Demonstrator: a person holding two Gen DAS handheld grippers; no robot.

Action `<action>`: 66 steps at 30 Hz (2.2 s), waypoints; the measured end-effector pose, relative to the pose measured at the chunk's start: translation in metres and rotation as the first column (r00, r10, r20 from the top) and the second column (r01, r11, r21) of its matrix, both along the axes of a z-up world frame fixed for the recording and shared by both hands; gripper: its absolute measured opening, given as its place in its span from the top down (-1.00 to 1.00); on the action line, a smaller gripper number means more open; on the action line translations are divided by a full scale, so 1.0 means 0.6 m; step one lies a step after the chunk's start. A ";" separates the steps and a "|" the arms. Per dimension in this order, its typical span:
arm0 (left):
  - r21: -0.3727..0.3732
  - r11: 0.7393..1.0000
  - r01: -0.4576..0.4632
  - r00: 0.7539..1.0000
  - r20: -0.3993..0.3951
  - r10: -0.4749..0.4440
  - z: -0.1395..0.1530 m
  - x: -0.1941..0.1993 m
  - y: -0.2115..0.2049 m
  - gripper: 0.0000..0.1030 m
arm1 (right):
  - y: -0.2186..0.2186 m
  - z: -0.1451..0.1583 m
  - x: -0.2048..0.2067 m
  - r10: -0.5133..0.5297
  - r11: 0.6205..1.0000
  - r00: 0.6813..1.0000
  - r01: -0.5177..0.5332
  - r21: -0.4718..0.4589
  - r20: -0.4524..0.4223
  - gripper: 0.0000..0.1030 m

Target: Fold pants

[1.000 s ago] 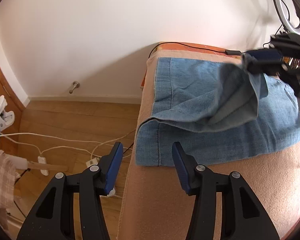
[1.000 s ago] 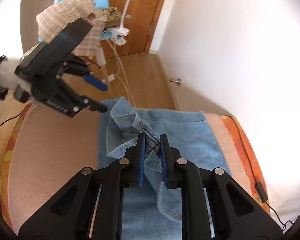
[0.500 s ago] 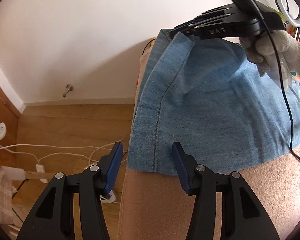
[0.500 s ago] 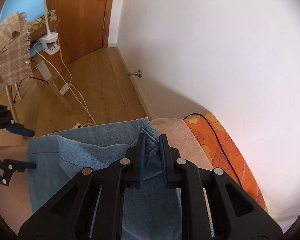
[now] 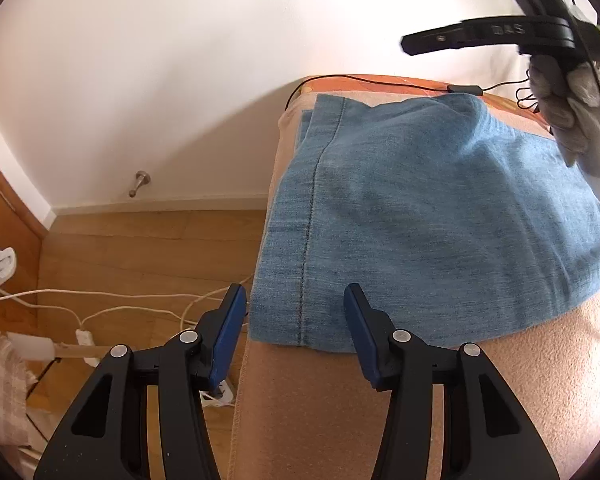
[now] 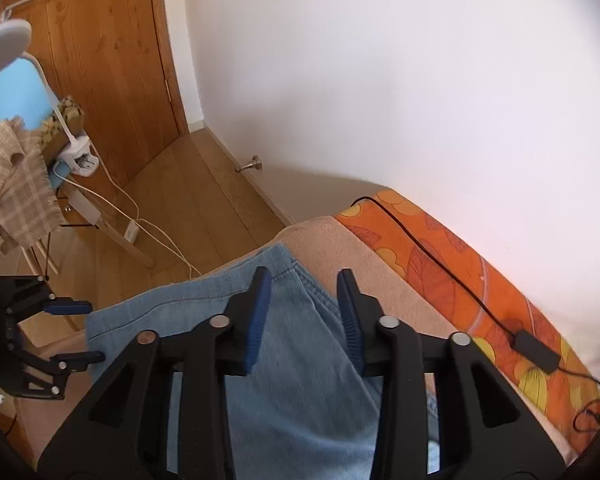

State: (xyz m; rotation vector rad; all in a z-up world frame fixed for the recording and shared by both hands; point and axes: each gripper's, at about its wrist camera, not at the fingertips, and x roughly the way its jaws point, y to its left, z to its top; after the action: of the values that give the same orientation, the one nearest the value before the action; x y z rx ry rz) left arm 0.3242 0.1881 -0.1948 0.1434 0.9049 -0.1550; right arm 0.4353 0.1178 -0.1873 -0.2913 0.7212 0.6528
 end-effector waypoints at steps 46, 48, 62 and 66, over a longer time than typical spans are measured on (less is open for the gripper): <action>-0.035 0.896 0.443 0.891 -0.099 -0.444 0.024 -0.024 -0.519 -0.05 | -0.920 -0.053 -0.244 -0.314 0.879 0.947 0.265 -0.396 -0.064 -0.47; -0.032 0.897 0.441 0.891 -0.106 -0.442 0.019 -0.022 -0.518 -0.05 | -0.925 -0.060 -0.241 -0.299 0.892 0.950 0.245 -0.380 -0.091 -0.46; -0.036 0.910 0.413 0.905 -0.090 -0.415 0.012 -0.009 -0.522 -0.14 | -0.981 0.006 -0.261 -0.398 0.871 0.917 0.380 -0.311 0.006 0.94; -0.033 0.908 0.418 0.904 -0.084 -0.419 0.012 -0.010 -0.522 -0.14 | -1.090 0.044 -0.279 -0.546 0.833 0.837 0.536 -0.133 -0.044 -0.03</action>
State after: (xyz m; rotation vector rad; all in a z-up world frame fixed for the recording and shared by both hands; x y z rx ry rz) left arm 0.3183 -0.1248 -0.1876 0.3202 0.9530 -0.5729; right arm 0.2678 -0.5363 -0.1610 -0.1525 0.8743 0.0775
